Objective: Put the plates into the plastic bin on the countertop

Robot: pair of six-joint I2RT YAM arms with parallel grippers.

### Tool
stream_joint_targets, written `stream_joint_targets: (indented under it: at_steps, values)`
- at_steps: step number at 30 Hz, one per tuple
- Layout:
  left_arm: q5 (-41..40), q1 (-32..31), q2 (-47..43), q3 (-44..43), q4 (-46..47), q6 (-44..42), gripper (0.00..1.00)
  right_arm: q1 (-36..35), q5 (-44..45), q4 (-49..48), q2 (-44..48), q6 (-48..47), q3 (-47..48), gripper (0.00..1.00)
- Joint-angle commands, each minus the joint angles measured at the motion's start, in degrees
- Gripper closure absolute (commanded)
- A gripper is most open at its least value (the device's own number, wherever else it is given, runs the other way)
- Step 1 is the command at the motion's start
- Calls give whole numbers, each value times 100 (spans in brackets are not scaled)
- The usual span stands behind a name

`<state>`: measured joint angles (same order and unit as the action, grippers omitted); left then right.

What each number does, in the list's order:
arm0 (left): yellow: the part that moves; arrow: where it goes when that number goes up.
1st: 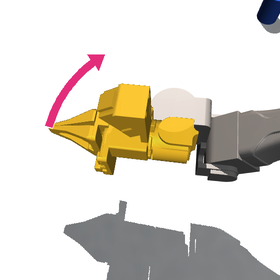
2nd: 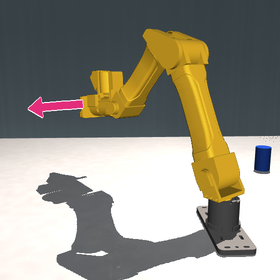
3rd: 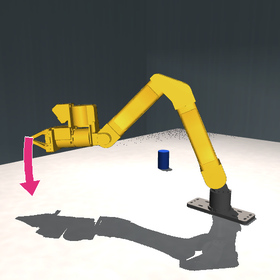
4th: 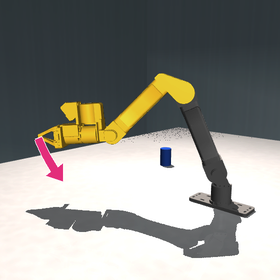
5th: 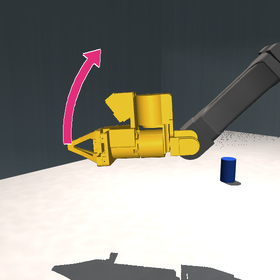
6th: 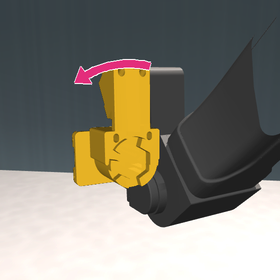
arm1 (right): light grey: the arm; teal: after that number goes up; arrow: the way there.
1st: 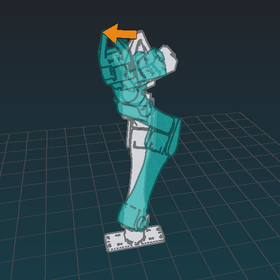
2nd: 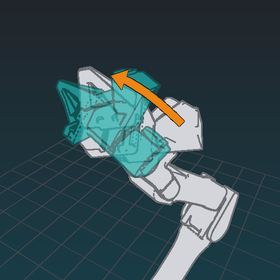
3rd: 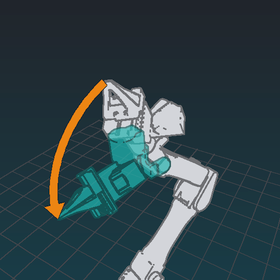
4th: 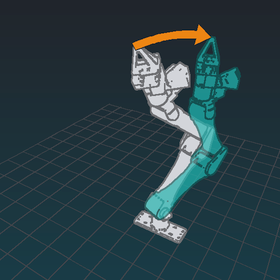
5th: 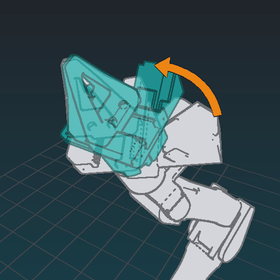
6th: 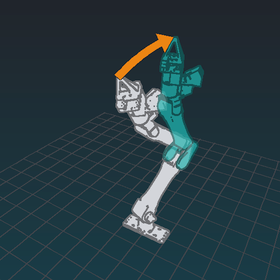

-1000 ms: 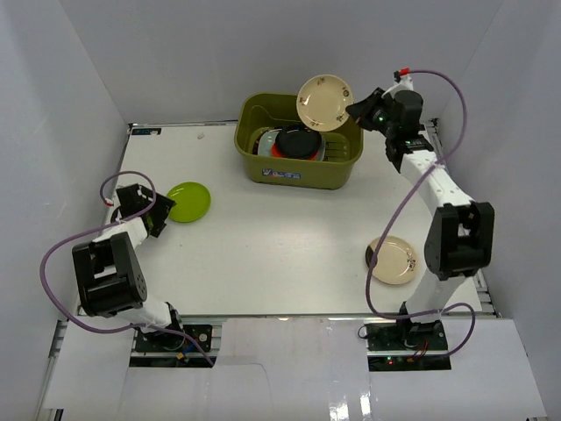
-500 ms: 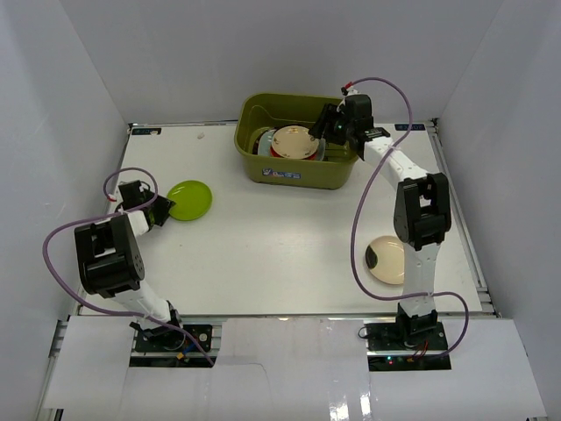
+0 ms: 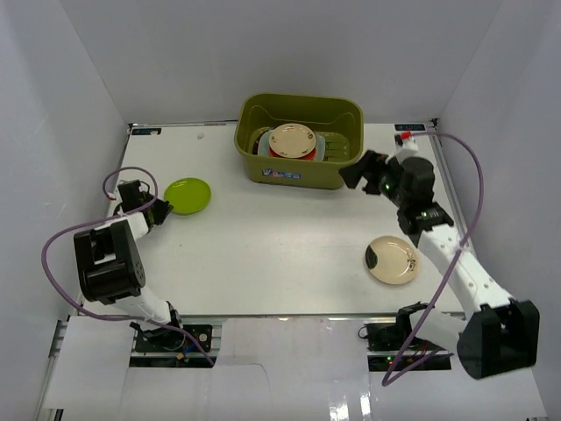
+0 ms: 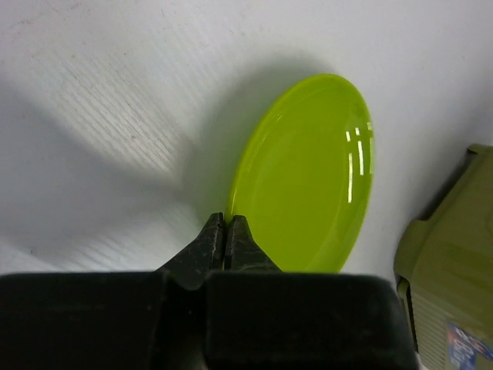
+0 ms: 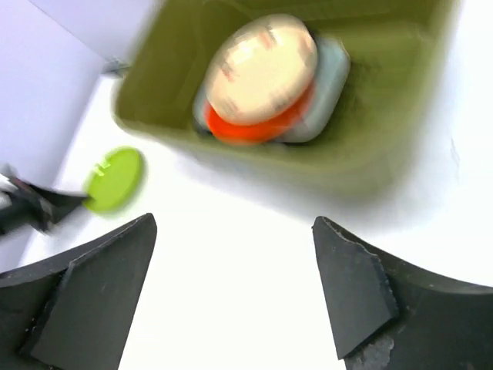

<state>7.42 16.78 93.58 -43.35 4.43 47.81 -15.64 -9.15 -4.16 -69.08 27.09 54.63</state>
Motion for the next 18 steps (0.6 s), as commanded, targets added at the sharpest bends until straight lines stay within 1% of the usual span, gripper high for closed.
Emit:
stream_joint_targets:
  at_steps: [1,2,3,4,5,6,7,9,10,11,12,13,14,15,16,18]
  values:
    - [277,-51,-831,134,-65,-18,100,367,124,38,855,199,-1619,11]
    - [417,-86,-1033,160,-56,26,100,490,54,99,1139,296,-1927,11]
    - [479,-130,-1252,221,-30,61,100,770,62,196,1438,488,-2191,11]
    - [541,-235,-1698,248,-3,131,100,929,97,423,1989,551,-2568,11]
    - [593,-297,-1920,266,14,167,100,1209,297,704,2230,578,-2693,12]
    - [698,-350,-2149,257,32,184,100,1308,473,915,2650,621,-2773,10]
    - [743,-455,-2560,231,32,219,100,1405,780,1344,2819,631,-2817,9]
    - [944,-578,-2905,56,6,229,100,1615,1229,1847,3170,718,-2739,6]
    - [1050,-736,-3090,-67,-64,194,100,1704,1449,2301,3277,771,-2617,5]
    - [1129,-850,-3126,-190,-143,185,100,1731,1842,2515,3365,806,-2563,4]
    - [1217,-973,-3153,-295,-161,176,100,1774,2020,2700,3479,841,-2537,2]
    - [1340,-1279,-3144,-471,-153,193,100,1783,2388,2893,3515,911,-2562,2]
    - [1384,-1447,-3135,-551,-153,202,100,1862,2496,3234,3524,947,-2580,0]
    - [1411,-1580,-3109,-630,-100,193,100,1924,2558,3412,3507,982,-2606,2]
    - [1429,-1955,-3083,-778,-82,193,100,1994,2610,3561,3507,1095,-2641,1]
    - [1403,-2178,-3056,-902,49,202,100,2230,2655,3790,3550,1140,-2817,1]
